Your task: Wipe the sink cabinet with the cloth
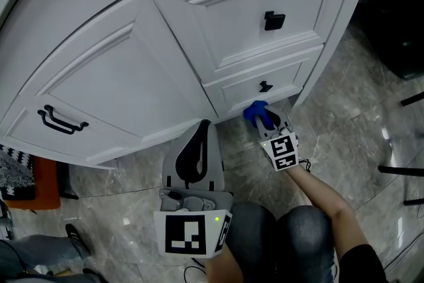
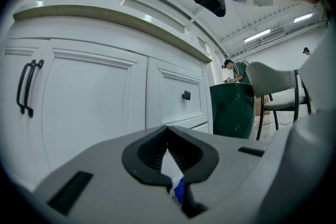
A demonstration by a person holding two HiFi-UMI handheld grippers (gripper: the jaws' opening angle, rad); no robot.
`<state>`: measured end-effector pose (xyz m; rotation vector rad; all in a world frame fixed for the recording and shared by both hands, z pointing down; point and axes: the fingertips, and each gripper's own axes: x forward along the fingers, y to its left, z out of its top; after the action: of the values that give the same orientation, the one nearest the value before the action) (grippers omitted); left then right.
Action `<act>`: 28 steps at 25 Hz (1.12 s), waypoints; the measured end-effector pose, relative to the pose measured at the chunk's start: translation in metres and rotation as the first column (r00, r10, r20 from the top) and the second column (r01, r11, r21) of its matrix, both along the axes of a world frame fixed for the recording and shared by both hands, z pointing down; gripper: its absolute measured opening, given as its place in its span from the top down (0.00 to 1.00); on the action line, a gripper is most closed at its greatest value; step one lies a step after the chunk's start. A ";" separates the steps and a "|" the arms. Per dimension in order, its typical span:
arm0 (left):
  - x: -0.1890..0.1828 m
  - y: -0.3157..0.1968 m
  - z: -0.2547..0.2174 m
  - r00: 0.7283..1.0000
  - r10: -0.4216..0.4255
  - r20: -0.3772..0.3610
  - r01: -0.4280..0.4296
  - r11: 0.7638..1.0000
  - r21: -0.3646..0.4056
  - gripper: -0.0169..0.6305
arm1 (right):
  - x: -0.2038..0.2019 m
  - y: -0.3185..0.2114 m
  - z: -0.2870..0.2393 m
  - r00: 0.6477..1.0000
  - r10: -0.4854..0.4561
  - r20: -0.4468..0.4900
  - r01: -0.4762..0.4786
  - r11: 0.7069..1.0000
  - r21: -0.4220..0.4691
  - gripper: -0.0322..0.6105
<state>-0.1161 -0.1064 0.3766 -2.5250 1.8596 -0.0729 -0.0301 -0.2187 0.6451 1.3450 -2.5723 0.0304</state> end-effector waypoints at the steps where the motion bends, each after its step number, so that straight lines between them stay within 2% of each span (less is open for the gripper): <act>1: 0.001 0.000 0.000 1.000 0.001 0.001 -0.001 1.000 0.000 0.97 | 0.003 -0.001 0.000 1.000 0.005 -0.001 -0.005 1.000 0.002 0.86; 10: 0.006 -0.002 0.002 1.000 0.006 0.013 -0.006 1.000 -0.007 0.97 | 0.024 -0.008 0.003 0.999 0.042 0.014 -0.042 0.999 0.006 0.86; 17: 0.011 -0.004 0.004 1.000 0.019 0.016 -0.018 1.000 -0.010 0.97 | 0.058 -0.019 0.003 0.992 0.122 0.044 -0.121 0.993 -0.007 0.86; 28: 0.012 -0.005 0.004 1.000 0.016 0.016 -0.016 1.000 -0.012 0.97 | 0.074 -0.023 0.005 0.989 0.143 0.036 -0.143 0.990 -0.010 0.86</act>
<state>-0.1039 -0.1114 0.3809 -2.5386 1.8381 -0.1040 0.0437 -0.2420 0.6505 1.5380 -2.4977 0.0899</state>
